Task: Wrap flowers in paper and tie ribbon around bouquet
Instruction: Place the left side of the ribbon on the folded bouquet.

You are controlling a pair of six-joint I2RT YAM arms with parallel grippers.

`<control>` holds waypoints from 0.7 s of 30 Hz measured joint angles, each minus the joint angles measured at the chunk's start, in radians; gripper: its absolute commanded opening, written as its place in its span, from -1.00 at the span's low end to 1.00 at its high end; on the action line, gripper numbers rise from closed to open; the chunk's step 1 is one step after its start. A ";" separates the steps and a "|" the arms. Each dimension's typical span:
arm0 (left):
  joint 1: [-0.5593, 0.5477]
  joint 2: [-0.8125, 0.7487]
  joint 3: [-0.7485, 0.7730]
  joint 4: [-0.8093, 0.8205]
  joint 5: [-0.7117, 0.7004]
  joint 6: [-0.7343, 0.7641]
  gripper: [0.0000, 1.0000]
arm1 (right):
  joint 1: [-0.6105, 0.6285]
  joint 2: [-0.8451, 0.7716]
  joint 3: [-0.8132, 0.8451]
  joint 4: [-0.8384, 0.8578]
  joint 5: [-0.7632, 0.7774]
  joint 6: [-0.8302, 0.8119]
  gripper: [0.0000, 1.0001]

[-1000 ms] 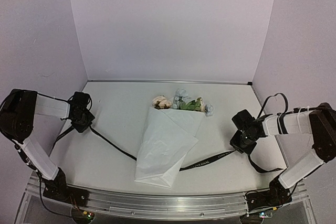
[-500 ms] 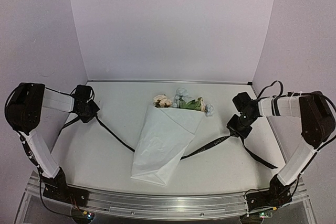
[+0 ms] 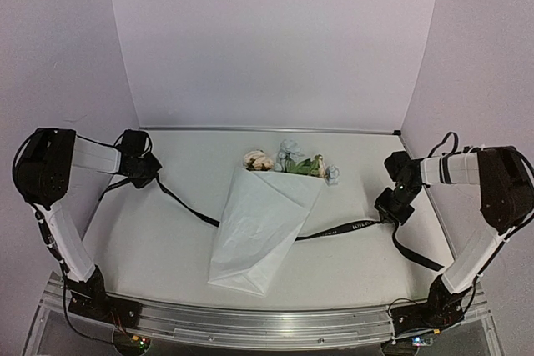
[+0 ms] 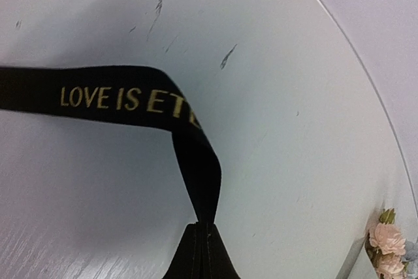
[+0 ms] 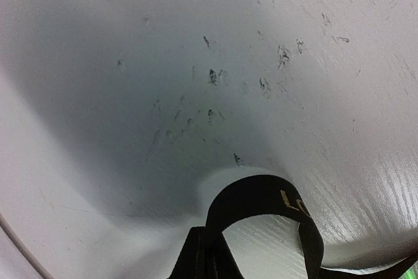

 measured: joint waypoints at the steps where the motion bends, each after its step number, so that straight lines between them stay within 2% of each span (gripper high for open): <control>1: 0.000 -0.005 -0.017 0.009 0.002 -0.001 -1.00 | -0.001 0.000 0.000 -0.003 -0.004 0.000 -1.00; 5: -0.008 -0.066 -0.127 0.014 0.023 -0.008 -1.00 | 0.029 0.000 0.000 -0.003 -0.032 0.001 -1.00; 9: -0.066 -0.123 -0.201 0.026 0.044 -0.008 -1.00 | 0.137 0.000 0.004 0.001 -0.042 0.002 -1.00; 14: -0.247 -0.160 -0.228 0.062 0.093 -0.003 -1.00 | 0.290 0.047 0.067 0.018 -0.071 0.019 -1.00; 21: -0.465 -0.135 -0.216 0.078 0.128 -0.009 -1.00 | 0.348 0.241 0.258 0.041 -0.148 0.032 -1.00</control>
